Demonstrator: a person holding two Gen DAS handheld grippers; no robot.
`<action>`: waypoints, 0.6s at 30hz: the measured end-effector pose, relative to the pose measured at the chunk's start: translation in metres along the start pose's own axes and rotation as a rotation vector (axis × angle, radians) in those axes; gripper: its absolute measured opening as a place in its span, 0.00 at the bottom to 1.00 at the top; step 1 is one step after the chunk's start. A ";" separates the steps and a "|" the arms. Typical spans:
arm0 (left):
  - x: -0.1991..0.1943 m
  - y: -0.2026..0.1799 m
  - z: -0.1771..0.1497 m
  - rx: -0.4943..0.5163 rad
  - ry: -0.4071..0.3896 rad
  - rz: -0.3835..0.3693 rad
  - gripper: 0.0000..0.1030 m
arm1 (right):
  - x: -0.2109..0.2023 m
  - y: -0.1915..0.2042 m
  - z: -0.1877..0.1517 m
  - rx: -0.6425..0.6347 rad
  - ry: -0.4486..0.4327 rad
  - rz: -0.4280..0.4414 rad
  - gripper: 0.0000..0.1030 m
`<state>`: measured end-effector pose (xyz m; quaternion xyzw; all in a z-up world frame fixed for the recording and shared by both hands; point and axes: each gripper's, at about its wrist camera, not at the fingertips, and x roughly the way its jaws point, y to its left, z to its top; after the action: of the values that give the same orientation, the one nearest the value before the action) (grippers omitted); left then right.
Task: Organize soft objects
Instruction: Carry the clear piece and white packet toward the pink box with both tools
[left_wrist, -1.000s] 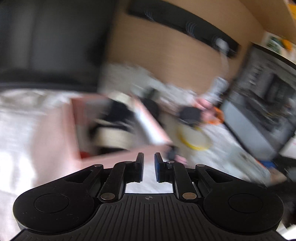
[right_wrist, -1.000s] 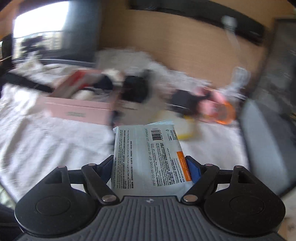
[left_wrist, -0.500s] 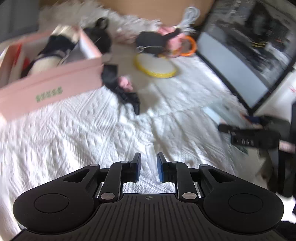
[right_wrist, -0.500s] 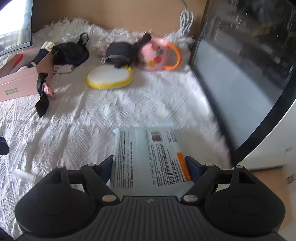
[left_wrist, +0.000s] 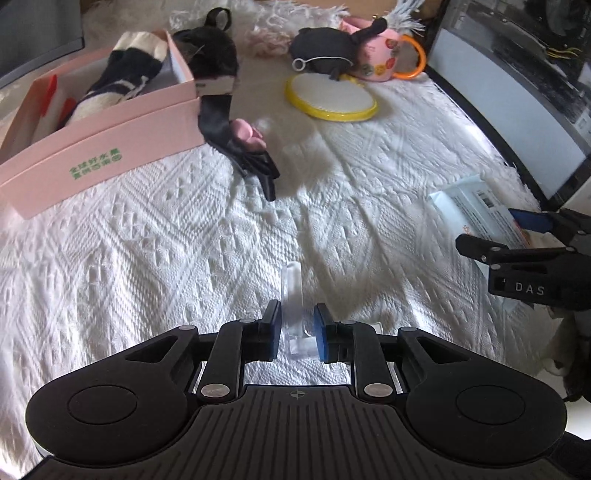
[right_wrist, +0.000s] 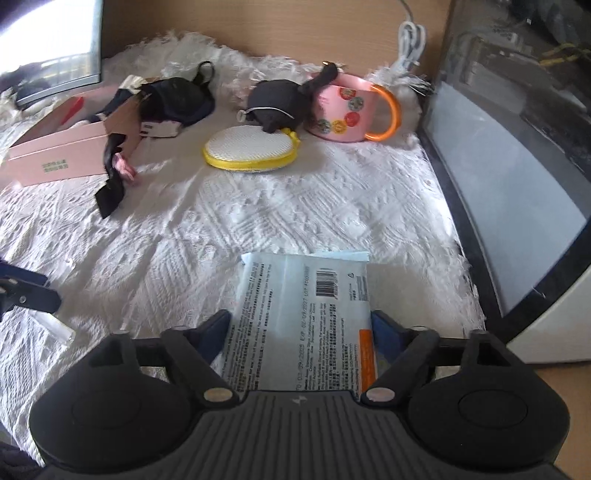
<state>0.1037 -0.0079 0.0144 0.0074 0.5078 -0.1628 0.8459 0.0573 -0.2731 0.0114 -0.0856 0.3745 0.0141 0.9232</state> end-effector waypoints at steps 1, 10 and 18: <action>0.001 0.000 0.000 -0.005 0.000 0.001 0.21 | 0.000 0.000 0.001 -0.012 0.001 0.000 0.76; -0.004 -0.006 -0.004 0.023 -0.024 0.026 0.15 | -0.015 0.001 0.012 -0.039 -0.011 0.028 0.74; -0.034 0.009 -0.017 0.063 -0.075 -0.043 0.15 | -0.044 0.030 0.030 -0.135 -0.063 0.095 0.74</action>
<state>0.0768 0.0124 0.0345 0.0168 0.4703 -0.1970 0.8601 0.0436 -0.2371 0.0584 -0.1292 0.3473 0.0856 0.9249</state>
